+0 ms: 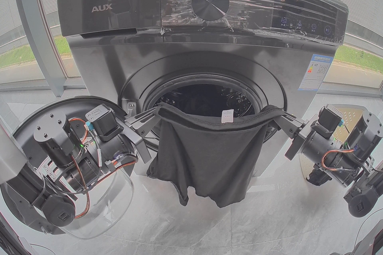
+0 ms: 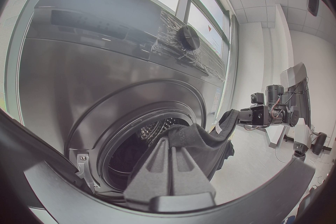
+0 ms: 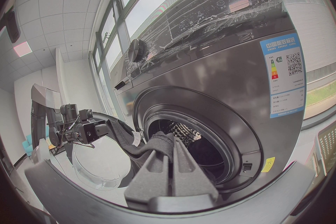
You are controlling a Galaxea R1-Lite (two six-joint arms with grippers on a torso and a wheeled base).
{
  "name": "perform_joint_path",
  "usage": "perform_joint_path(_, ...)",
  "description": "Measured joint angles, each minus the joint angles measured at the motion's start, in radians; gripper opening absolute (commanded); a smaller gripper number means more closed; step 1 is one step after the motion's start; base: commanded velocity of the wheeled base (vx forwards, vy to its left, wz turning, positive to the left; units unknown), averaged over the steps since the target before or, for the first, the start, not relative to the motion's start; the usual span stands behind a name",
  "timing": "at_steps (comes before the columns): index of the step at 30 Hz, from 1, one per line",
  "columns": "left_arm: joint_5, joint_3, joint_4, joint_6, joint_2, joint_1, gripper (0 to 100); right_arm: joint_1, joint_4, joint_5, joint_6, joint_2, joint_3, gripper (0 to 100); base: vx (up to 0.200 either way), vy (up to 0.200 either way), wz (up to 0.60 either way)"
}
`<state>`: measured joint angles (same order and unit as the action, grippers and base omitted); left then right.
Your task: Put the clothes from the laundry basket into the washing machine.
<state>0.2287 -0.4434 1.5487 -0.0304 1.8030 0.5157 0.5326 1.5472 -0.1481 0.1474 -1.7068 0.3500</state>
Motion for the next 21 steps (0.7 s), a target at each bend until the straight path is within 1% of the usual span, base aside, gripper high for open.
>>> perform_joint_path(21, 0.007, 0.008, 0.0, -0.002, 0.0, -0.003, 0, 0.001, 0.0, 0.0, 0.001, -0.002, 0.002, 0, 0.0, 0.0, 0.0)
